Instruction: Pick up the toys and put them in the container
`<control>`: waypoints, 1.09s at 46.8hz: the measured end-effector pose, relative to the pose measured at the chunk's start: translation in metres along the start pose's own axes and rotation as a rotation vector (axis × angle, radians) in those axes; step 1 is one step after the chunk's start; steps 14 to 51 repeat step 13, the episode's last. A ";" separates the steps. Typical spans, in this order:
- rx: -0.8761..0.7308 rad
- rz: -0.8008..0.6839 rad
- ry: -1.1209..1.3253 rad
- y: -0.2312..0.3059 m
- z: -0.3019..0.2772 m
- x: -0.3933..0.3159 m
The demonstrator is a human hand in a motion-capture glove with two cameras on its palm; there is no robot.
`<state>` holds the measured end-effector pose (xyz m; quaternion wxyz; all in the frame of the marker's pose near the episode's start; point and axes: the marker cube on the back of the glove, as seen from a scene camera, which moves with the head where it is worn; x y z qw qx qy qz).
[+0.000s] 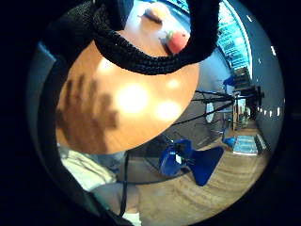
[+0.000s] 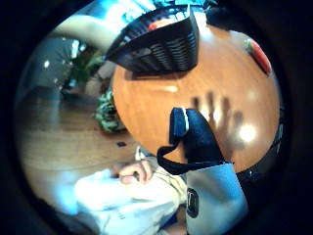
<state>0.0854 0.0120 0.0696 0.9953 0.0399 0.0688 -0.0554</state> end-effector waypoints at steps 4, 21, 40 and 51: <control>0.003 -0.002 -0.054 0.000 -0.001 -0.007; 0.022 0.018 -0.154 -0.002 -0.008 -0.011; 0.022 0.018 -0.154 -0.002 -0.008 -0.011; 0.022 0.018 -0.154 -0.002 -0.008 -0.011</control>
